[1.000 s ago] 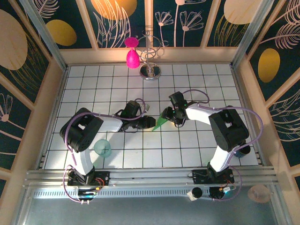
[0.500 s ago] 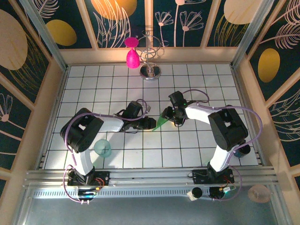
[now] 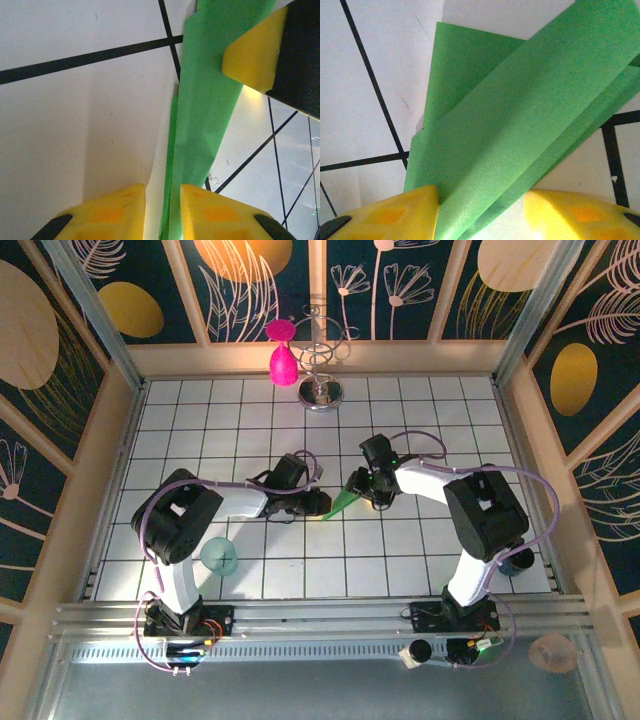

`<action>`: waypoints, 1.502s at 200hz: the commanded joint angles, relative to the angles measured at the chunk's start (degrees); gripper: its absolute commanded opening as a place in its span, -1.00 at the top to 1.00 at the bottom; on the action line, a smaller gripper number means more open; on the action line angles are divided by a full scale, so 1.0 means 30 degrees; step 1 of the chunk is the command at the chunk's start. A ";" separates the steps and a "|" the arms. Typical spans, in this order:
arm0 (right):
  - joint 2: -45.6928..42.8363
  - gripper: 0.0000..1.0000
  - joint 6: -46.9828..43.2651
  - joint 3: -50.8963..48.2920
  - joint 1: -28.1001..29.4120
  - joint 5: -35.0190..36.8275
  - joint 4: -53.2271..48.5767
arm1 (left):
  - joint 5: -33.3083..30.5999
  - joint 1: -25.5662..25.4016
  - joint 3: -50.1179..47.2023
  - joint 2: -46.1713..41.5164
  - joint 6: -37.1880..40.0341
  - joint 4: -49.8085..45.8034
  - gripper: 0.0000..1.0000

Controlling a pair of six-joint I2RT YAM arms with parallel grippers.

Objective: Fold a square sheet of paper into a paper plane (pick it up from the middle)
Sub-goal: Fold the wing for the fifth time at the center of the table.

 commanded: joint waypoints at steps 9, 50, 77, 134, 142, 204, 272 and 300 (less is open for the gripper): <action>0.3508 -0.01 0.0254 -0.1187 0.0218 0.0201 0.2260 | -0.1267 -0.0299 0.0004 0.1387 0.0440 -0.1646 0.51; 0.3950 0.04 0.0306 -0.1151 0.0599 0.0373 0.2246 | -0.1151 -0.0283 0.0400 0.0125 0.0280 -0.1670 0.49; 0.4048 0.04 0.0353 -0.1115 0.0629 0.0378 0.2272 | -0.0991 -0.0279 0.0422 -0.1143 -0.0110 -0.1185 0.36; 0.4014 0.03 0.0371 -0.1108 0.0632 0.0348 0.2303 | -0.0742 -0.0591 0.0696 -0.0521 -0.0176 -0.1494 0.30; 0.4020 0.03 0.0386 -0.1143 0.0629 0.0348 0.2357 | -0.0847 -0.0654 0.0846 -0.0398 -0.0073 -0.1693 0.30; 0.3974 0.03 0.0444 -0.1136 0.0629 0.0260 0.2389 | -0.2039 -0.0977 0.1506 0.0774 0.0385 -0.3423 0.46; 0.0458 0.01 -0.0135 -0.0925 0.0447 -0.0062 0.2243 | -0.3052 -0.1017 0.1578 0.1828 0.0469 -0.4413 0.47; -0.2488 -0.04 -0.0484 -0.1404 0.0438 0.0164 0.2348 | -0.3085 -0.1062 0.1583 0.1979 0.0560 -0.4556 0.42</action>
